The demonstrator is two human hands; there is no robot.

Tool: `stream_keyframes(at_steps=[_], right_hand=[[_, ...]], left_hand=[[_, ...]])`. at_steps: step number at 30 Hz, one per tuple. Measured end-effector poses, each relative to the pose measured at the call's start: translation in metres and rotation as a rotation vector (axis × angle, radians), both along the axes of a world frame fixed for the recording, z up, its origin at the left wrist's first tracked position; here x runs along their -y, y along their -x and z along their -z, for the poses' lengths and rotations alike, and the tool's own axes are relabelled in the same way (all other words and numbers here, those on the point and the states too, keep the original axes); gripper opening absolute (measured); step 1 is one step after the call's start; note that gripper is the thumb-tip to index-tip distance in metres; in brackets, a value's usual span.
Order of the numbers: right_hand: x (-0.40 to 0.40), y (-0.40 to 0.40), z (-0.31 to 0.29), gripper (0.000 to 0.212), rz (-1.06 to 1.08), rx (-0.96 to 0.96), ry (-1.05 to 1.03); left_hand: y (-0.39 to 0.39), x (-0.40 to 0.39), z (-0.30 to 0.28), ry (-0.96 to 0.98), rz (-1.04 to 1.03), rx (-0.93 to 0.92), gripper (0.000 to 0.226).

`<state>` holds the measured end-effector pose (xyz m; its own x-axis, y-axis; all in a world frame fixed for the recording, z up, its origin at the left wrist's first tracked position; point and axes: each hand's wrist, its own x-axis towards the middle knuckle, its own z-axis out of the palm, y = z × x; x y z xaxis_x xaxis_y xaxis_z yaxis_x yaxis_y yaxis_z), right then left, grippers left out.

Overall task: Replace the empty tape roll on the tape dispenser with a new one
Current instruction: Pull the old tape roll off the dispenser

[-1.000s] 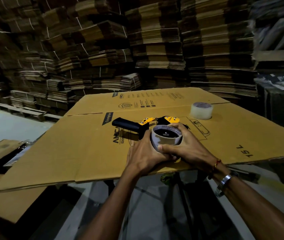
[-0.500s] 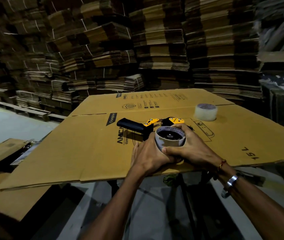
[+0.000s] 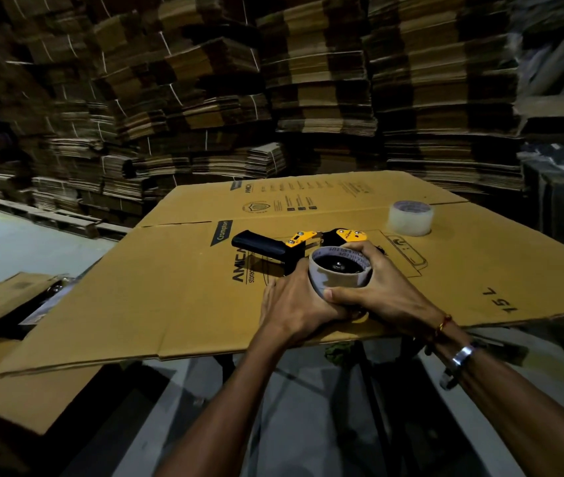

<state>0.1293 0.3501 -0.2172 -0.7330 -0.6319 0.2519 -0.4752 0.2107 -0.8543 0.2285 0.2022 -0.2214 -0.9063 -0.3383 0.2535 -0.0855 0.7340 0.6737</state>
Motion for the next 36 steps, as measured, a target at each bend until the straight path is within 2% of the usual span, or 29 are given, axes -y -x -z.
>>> stream_keyframes(at_steps=[12,26,36], right_hand=[[-0.0038,-0.0058,-0.0088,0.081,-0.031,-0.034,-0.028],[-0.0006,-0.008,-0.0048,0.088,0.023,-0.047,0.02],[-0.004,-0.0086,-0.0094,0.075,-0.02,-0.014,0.019]], left_hand=[[0.0015,0.002,-0.0013,0.03,0.005,-0.007,0.097],[0.0006,0.0022,-0.0004,0.059,0.019,-0.005,0.098],[0.0019,0.0032,0.0007,0.051,0.025,-0.025,0.099]])
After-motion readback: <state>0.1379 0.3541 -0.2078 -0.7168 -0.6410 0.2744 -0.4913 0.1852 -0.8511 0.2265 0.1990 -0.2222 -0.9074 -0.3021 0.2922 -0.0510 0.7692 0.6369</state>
